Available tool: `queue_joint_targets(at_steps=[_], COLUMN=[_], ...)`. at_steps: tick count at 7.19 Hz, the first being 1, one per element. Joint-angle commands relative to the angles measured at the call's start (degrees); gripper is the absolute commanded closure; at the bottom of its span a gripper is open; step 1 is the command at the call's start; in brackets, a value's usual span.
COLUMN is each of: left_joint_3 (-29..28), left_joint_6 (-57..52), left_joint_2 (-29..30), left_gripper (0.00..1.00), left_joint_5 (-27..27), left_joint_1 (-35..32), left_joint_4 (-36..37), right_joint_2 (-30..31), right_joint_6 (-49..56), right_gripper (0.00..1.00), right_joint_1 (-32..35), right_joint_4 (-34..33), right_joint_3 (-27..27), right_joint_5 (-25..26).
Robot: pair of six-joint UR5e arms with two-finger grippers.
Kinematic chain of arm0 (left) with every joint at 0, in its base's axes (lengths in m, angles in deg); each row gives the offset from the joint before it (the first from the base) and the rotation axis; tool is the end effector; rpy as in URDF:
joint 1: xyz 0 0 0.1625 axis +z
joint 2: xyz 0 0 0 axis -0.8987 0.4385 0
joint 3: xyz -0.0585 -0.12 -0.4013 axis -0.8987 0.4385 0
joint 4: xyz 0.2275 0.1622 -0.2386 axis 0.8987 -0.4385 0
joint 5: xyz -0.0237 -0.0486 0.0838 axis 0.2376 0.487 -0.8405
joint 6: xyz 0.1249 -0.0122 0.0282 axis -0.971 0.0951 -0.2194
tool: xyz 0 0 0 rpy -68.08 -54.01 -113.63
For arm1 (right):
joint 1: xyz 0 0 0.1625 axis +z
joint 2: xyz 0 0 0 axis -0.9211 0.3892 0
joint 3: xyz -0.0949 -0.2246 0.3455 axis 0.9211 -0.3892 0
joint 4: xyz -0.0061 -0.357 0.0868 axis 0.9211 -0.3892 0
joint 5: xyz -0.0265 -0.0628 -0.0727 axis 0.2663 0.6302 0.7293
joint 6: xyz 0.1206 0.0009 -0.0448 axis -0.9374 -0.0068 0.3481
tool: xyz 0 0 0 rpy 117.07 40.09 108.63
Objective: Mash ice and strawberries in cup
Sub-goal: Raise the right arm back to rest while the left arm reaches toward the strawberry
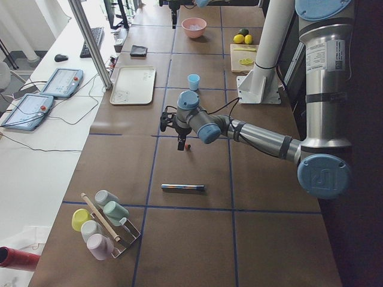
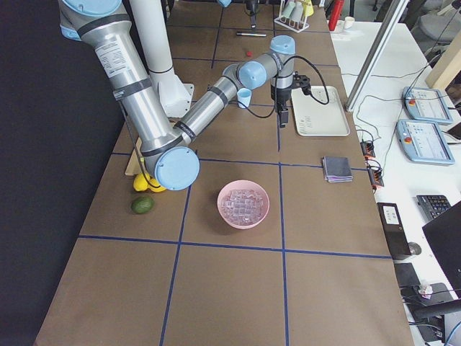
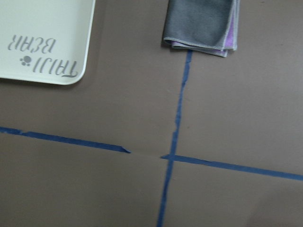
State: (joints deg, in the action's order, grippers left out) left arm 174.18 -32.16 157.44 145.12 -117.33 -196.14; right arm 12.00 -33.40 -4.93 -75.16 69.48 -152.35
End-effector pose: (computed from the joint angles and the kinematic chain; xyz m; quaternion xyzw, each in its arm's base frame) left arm 0.2134 -0.3984 0.4985 0.0804 0.4370 -0.0354 0.8952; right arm -0.2026 -0.5243 0.3655 0.0870 -0.3481 -0.0599 0.9315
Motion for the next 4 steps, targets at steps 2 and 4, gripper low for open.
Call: queue_joint_targets(at_steps=[2,4], left_joint_3=[-1.58,-2.81], left_joint_6=[7.84,7.84], left_joint_2=[3.02,3.10], left_gripper=[0.02,0.04], left_joint_5=[-10.13,-10.14], left_joint_1=[11.75,11.94], left_joint_4=[-0.03,0.06], right_joint_2=[8.34,10.98], right_joint_6=[19.57,25.21], right_gripper=[0.00,0.00], right_joint_1=[12.86,17.45], right_joint_4=[0.20,0.29], right_joint_3=[-1.91,-2.97], right_joint_5=[-6.46,-10.15])
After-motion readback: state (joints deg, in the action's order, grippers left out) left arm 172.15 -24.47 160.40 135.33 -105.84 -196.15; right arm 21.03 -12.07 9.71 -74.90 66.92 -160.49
